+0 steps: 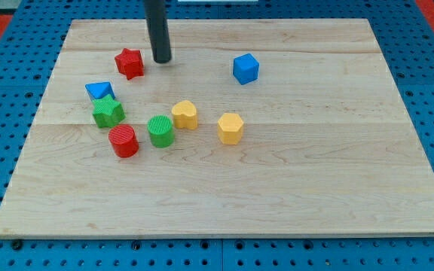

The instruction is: Move the red star slightly right and right

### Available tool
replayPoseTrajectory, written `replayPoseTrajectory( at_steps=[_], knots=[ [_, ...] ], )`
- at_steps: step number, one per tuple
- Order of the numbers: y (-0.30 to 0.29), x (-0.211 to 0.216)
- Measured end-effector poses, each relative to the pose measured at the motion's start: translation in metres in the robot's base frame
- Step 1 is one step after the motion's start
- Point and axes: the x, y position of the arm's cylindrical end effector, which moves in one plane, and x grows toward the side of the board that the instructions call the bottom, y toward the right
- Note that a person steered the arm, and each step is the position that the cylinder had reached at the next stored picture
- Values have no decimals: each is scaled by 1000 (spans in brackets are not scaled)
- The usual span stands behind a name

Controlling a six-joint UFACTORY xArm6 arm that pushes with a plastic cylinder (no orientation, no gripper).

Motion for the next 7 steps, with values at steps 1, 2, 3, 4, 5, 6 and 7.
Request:
replayPoseTrajectory(
  at_steps=[1,2,3,4,5,6,7],
  knots=[
    [-57,-2],
    [-59,26],
    [-59,59],
    [-51,81],
    [-45,81],
    [-32,83],
    [-32,83]
  ],
)
